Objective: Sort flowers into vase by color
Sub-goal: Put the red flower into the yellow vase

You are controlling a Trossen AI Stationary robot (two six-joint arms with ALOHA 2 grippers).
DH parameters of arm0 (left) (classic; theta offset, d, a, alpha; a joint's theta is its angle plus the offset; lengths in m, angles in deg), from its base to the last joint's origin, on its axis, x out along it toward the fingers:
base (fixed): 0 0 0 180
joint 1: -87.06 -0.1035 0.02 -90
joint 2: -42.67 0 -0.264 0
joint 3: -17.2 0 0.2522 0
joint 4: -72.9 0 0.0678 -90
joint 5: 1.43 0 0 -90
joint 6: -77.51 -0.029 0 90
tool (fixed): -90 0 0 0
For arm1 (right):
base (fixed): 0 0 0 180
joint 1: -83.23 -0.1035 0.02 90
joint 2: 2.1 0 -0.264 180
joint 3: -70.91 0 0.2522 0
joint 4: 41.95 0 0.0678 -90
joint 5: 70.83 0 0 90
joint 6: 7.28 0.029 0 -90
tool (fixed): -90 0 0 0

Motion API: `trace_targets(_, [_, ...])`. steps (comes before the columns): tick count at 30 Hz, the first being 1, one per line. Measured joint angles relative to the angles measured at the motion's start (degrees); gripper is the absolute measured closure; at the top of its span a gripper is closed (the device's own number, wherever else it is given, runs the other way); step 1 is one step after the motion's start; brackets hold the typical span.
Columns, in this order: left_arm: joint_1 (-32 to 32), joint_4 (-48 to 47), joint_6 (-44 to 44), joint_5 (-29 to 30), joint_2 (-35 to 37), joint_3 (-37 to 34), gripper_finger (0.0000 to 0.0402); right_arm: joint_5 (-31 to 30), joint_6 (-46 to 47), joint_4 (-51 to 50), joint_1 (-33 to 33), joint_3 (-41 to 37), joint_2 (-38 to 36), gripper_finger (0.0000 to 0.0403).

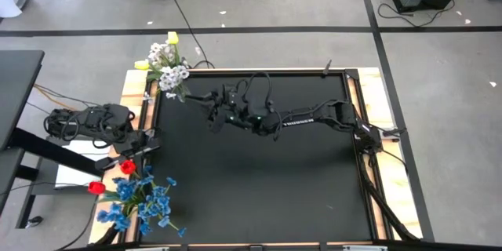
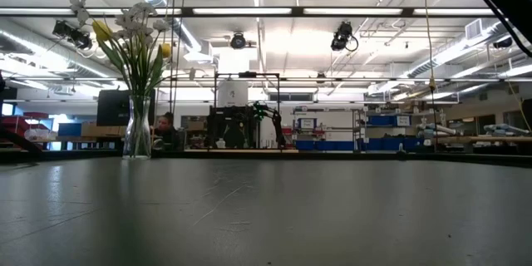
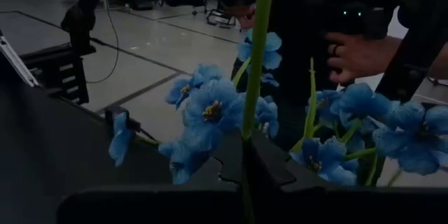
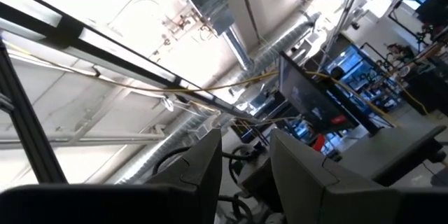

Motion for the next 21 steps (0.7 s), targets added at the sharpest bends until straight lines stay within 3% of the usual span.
trace_targets(5, [0.0, 0.0, 0.1, 0.2, -0.4, 0.0, 0.0374, 0.3, 0.0, -0.3, 0.4, 0.0, 0.0, 0.0272])
trace_targets(12, [0.0, 0.5, 0.6, 1.6, -0.3, 0.0, 0.0298, 0.8, 0.0, -0.8, 0.4, 0.0, 0.0, 0.0272])
trace_targets(16, [0.0, 0.5, 0.8, -1.7, -0.3, 0.0, 0.0254, 1.4, 0.0, -1.3, 0.4, 0.0, 0.0, 0.0272])
trace_targets(21, [0.0, 0.9, 2.9, -1.9, -0.3, 0.0, 0.0226, 1.7, 0.0, -1.3, 0.4, 0.0, 0.0, 0.0272])
